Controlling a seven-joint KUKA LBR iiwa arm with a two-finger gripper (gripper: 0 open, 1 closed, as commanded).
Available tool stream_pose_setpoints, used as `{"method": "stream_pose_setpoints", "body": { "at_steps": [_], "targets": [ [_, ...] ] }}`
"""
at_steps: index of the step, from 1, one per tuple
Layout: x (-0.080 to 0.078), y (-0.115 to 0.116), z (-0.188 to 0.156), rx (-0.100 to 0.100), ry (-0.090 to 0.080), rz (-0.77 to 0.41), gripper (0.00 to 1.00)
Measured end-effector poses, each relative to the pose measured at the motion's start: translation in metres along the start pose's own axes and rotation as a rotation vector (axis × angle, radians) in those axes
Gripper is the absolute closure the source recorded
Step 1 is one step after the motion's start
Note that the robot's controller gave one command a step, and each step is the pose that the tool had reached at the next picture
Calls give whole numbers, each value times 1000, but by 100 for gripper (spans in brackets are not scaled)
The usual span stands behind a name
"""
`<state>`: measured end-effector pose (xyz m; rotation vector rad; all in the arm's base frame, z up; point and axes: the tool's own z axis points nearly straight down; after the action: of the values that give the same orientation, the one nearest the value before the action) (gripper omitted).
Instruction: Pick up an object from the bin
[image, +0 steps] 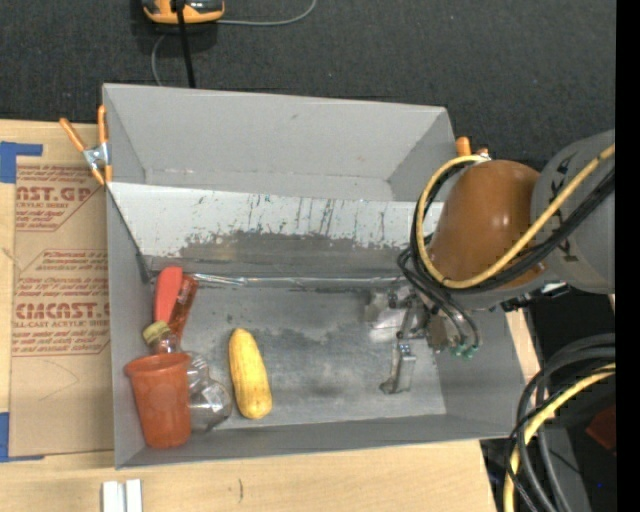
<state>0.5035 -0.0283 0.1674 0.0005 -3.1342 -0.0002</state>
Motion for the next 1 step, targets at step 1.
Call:
{"method": "stream_pose_setpoints", "body": {
  "at_steps": [1],
  "targets": [
    [-2,0,-4,0,-8,-1,100]
  ]
}}
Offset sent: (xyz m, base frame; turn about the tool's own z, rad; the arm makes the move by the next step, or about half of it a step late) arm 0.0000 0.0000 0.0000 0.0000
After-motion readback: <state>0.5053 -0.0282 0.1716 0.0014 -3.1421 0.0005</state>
